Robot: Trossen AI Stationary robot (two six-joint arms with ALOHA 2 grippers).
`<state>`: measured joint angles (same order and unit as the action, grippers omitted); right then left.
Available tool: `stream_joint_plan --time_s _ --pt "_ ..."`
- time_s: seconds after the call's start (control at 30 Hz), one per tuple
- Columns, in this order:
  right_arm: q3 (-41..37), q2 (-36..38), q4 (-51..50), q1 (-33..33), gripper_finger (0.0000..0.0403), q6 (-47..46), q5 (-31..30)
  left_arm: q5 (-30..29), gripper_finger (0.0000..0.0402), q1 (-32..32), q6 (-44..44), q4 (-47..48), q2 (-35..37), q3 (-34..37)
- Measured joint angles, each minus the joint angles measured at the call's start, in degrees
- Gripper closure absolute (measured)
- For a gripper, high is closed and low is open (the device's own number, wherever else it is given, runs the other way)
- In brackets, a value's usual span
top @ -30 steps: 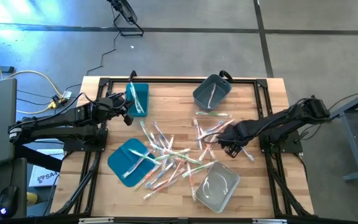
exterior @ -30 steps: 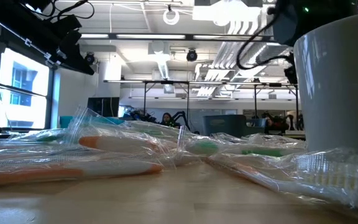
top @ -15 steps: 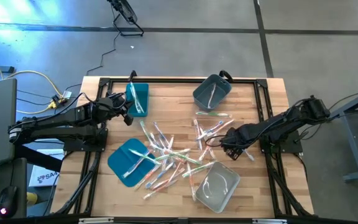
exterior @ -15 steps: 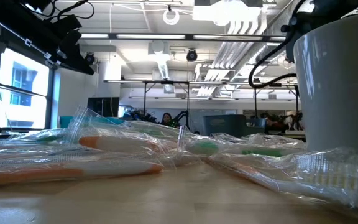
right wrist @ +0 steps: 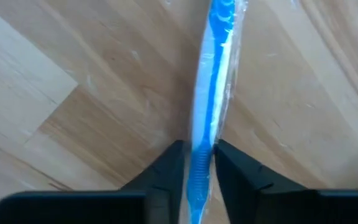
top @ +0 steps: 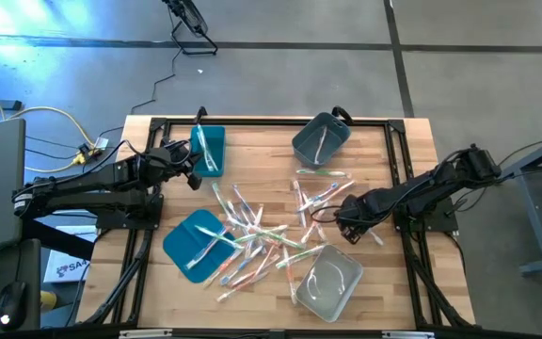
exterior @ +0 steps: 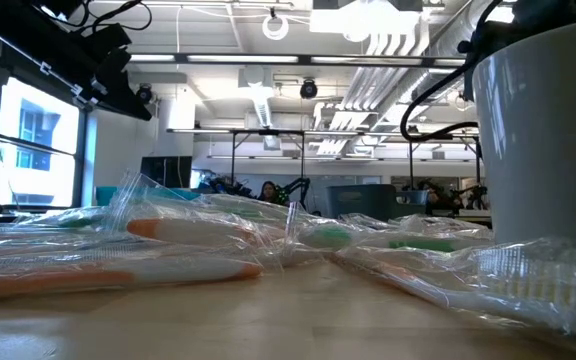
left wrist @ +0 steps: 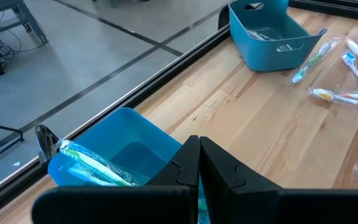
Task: Pick & Place Toothbrushes
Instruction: Put the blue toothbrush into the light gray bin
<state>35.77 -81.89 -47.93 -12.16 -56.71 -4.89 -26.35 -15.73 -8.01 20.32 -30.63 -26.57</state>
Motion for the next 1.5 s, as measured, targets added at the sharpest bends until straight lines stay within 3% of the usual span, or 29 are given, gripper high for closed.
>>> stream_joint_plan --time_s 0.17,0.6,0.7,1.2,1.5 --pt "0.0 0.0 0.7 0.0 0.0375 1.0 0.0 0.0 0.0396 0.0 0.0 0.7 0.0 0.0" --pt "0.0 0.3 0.7 0.0 0.0376 1.4 -0.8 0.0 0.0396 0.0 0.0 1.4 0.0 0.0" --pt "1.2 0.8 0.9 0.2 0.0376 2.8 -4.0 0.0 0.0396 0.0 0.0 1.3 0.0 0.0" --pt "7.4 11.0 -4.3 2.2 0.0376 7.5 -8.5 0.0 0.0396 0.0 0.1 1.4 0.0 0.0" --pt "16.0 16.2 -5.1 2.2 0.0376 13.3 -13.7 0.0 0.0396 0.0 0.2 1.4 0.0 0.0"
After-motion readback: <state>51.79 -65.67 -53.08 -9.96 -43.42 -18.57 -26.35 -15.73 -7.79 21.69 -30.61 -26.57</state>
